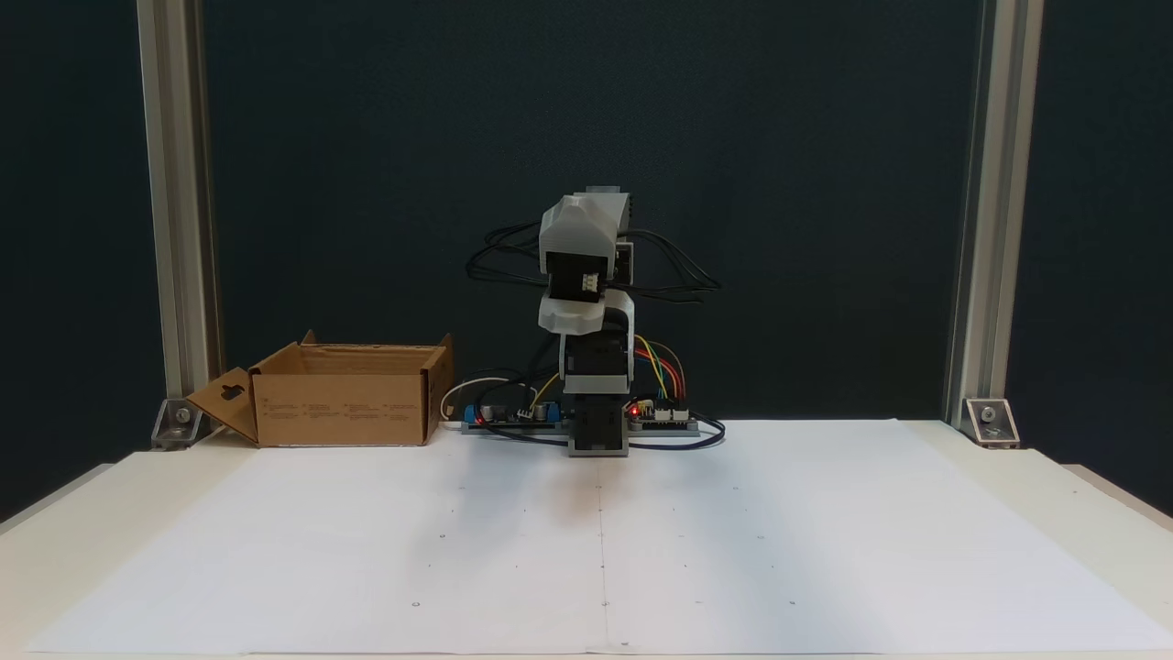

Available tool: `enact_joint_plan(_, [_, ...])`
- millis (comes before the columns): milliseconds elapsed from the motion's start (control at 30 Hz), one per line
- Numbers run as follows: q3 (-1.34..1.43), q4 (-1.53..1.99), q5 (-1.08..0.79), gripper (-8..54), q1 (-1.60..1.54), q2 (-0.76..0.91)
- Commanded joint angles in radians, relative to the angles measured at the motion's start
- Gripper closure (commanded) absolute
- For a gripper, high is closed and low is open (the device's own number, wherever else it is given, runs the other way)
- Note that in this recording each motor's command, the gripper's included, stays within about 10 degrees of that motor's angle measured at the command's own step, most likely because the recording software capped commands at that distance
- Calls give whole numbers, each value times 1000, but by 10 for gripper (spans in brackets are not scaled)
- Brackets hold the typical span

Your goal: Grasp a green dice and put it in the bin.

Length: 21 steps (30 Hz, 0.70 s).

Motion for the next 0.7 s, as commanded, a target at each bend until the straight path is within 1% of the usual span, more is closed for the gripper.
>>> enact_joint_plan(0, [-3,-170,-46,18,11,112])
enact_joint_plan(267, [52,-360,-40,11,14,107])
enact_joint_plan(367, [71,-382,-40,10,14,109])
enact_joint_plan(567, [215,-544,-40,10,14,107])
enact_joint_plan(667, [229,-589,-40,10,12,107])
